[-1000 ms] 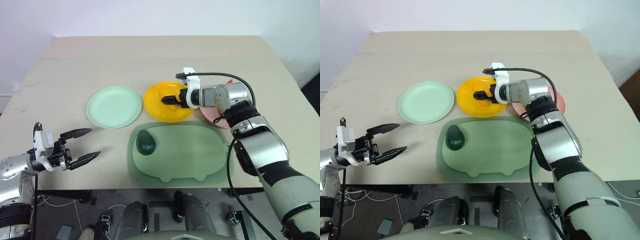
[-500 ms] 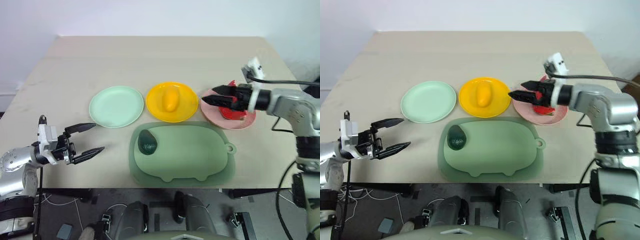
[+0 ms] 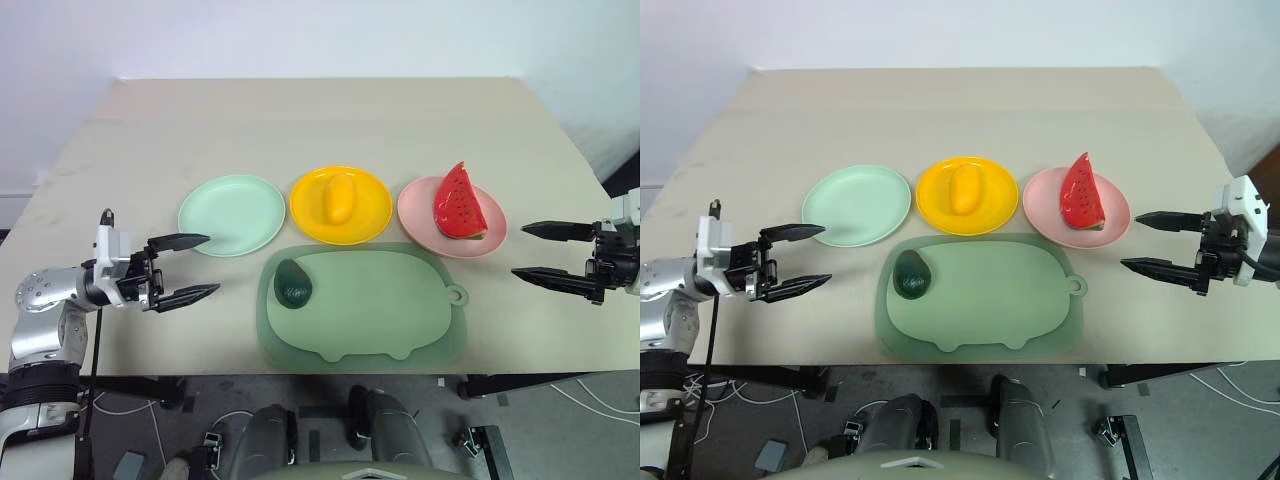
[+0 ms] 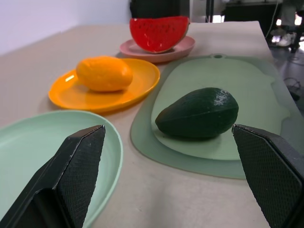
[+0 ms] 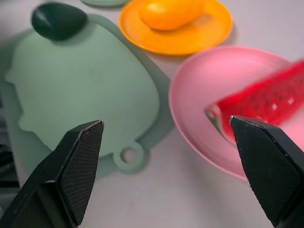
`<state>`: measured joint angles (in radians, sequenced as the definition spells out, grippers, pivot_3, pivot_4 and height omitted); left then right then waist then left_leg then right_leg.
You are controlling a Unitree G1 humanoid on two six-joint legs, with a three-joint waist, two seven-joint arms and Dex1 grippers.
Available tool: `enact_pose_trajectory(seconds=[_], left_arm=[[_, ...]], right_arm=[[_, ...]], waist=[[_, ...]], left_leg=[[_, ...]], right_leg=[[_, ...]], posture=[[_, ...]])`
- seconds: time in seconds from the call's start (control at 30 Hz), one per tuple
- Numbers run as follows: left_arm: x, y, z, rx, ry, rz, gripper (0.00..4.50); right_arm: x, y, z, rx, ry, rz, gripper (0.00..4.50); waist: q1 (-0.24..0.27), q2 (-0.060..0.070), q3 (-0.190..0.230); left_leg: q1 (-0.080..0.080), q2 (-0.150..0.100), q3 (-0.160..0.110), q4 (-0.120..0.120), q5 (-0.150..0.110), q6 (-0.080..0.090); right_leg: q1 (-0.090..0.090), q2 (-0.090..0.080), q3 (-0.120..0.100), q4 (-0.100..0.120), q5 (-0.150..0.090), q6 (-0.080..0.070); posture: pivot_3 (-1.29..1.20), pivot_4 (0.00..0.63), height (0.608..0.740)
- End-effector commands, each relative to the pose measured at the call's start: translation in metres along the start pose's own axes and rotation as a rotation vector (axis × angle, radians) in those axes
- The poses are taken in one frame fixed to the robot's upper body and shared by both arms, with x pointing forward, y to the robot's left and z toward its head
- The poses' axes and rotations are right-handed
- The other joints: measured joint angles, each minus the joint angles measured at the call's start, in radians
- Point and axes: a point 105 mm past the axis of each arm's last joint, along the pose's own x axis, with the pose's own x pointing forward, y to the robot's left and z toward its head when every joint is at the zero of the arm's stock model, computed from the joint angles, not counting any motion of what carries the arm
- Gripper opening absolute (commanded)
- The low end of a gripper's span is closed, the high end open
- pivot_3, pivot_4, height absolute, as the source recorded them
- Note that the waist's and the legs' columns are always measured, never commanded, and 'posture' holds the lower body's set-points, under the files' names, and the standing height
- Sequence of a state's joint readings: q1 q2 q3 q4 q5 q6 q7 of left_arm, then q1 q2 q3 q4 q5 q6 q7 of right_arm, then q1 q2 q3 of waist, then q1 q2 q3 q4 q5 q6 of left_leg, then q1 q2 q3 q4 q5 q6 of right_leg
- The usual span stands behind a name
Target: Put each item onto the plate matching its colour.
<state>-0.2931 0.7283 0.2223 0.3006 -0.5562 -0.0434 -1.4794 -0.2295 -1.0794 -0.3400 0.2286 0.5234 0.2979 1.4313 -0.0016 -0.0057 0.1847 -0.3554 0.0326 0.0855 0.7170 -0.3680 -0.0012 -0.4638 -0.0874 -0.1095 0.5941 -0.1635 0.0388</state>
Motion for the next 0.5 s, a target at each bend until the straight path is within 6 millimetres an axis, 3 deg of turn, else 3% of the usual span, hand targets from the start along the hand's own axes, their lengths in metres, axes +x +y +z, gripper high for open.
enact_pose_trajectory(seconds=[0.03, 0.17, 0.5], left_arm=[[0.019, 0.000, 0.021, -0.021, -0.035, -0.002, 4.50], [0.037, -0.010, 0.034, -0.128, -0.035, -0.002, 4.50], [0.093, -0.021, 0.044, -0.410, 0.126, 0.345, 4.50]], right_arm=[[0.000, 0.001, 0.008, -0.020, -0.015, -0.021, 4.48], [0.003, 0.006, 0.005, -0.007, -0.018, -0.016, 4.48], [0.010, 0.017, 0.004, 0.011, -0.036, -0.005, 4.48]], waist=[[0.004, 0.000, 0.000], [0.013, 0.000, 0.000], [0.015, -0.001, 0.000]], left_leg=[[0.000, 0.000, -0.001, 0.000, 0.000, 0.000], [0.000, 0.000, -0.001, 0.001, 0.000, 0.000], [0.001, -0.001, -0.004, 0.001, 0.000, 0.000]], right_leg=[[0.000, 0.000, 0.000, 0.000, 0.000, 0.000], [0.000, 0.000, 0.001, 0.000, 0.000, 0.000], [0.003, -0.001, 0.002, 0.000, 0.000, 0.001]], posture=[[0.00, 0.150, 0.733], [0.00, 0.150, 0.733], [0.00, 0.150, 0.733]])
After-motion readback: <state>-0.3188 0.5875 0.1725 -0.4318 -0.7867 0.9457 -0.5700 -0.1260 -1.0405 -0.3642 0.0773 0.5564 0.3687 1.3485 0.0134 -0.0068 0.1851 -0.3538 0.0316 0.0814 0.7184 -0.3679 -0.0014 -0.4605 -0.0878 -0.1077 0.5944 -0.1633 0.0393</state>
